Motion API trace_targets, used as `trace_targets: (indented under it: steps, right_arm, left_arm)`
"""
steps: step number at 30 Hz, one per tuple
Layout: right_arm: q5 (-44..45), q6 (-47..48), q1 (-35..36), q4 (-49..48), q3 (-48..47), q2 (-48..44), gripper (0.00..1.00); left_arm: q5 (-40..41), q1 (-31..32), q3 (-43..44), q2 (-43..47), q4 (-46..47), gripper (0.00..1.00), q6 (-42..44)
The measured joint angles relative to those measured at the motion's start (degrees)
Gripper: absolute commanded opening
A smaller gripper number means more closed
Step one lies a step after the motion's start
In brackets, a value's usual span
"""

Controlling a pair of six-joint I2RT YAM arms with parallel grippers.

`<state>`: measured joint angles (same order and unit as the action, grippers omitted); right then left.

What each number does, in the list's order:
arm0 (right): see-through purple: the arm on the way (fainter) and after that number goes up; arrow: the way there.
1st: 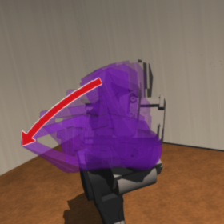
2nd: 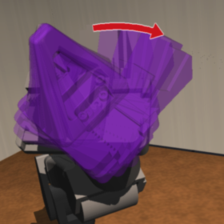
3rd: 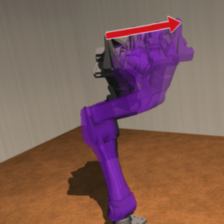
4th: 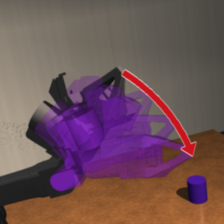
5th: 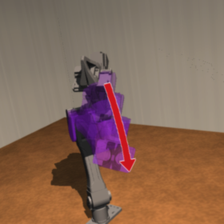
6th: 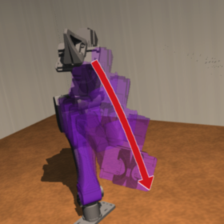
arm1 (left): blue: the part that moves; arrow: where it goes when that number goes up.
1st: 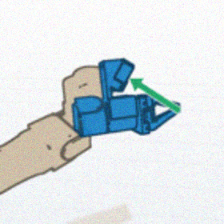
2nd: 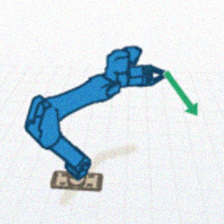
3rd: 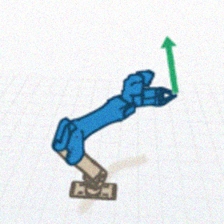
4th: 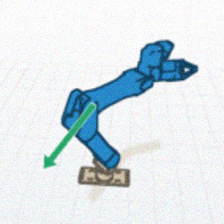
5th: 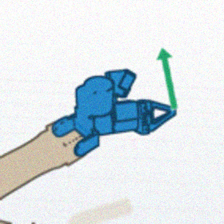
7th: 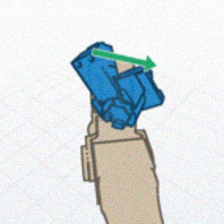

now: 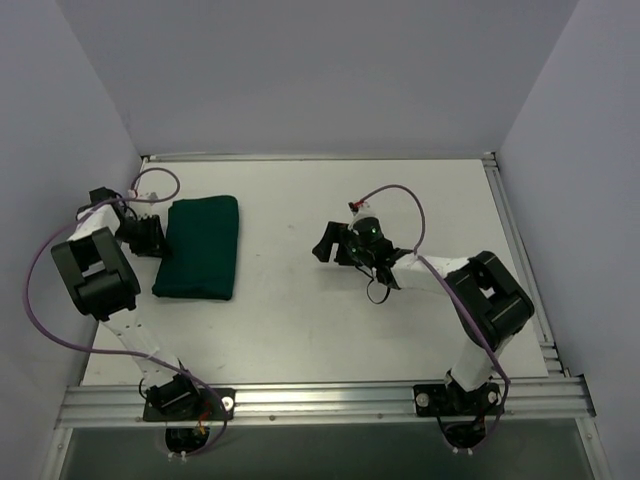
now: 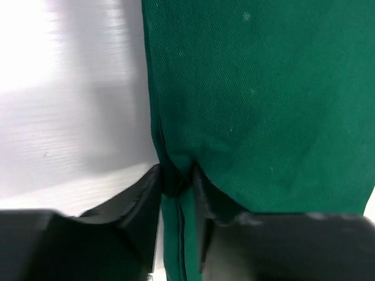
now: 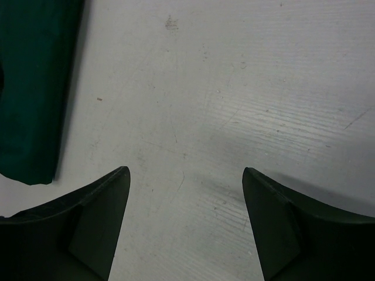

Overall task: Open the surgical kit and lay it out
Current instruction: Move the surgical kit at the center of the board.

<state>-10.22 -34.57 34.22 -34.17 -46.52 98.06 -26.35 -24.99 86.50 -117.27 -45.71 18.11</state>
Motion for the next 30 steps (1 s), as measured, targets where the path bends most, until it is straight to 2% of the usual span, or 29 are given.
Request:
trace_targets:
  steps: [1,3,4,6,13,18,24,27,28,30]
  right_arm:
    - [-0.22,0.00,0.00,0.00,-0.39,0.50,0.73]
    - [-0.61,-0.02,0.00,-0.17,-1.22,1.55,0.72]
    - [-0.74,0.00,0.00,-0.31,-1.46,1.92,0.72]
    - [-0.83,0.00,0.00,-0.31,-1.84,2.38,0.72]
    - [-0.72,0.28,0.00,0.66,-3.43,2.62,0.69]
    - [-0.59,0.35,-0.24,1.84,-3.54,2.60,0.69]
    - [-0.63,-0.72,-0.44,1.31,-3.52,3.48,0.68]
    - [-1.05,-1.86,-0.61,0.15,-3.52,5.81,0.56]
    - [-1.42,-2.16,-0.74,-0.35,-3.52,6.91,0.47]
    - [-2.32,-3.17,-1.18,-1.33,-3.52,9.25,0.38]
  left_arm:
    - [-0.07,0.24,-0.13,0.04,0.07,0.25,0.26]
    - [-1.27,0.70,-0.94,0.24,0.31,0.18,0.24]
    - [-2.16,1.09,-1.53,0.52,0.28,0.08,0.17]
    - [-2.91,2.45,-2.69,1.07,0.42,0.03,0.02]
    - [-5.01,13.05,-4.81,1.88,1.46,0.02,-2.93]
    - [-7.10,22.03,-6.62,2.32,4.70,0.02,-10.14]
    - [-8.22,26.25,-11.10,4.37,9.73,0.02,-19.28]
    - [-7.78,27.21,-12.55,5.16,11.39,0.02,-21.64]
    - [-7.87,27.47,-12.79,5.18,11.87,0.02,-22.27]
    - [-8.07,27.89,-12.94,5.20,12.44,0.02,-23.32]
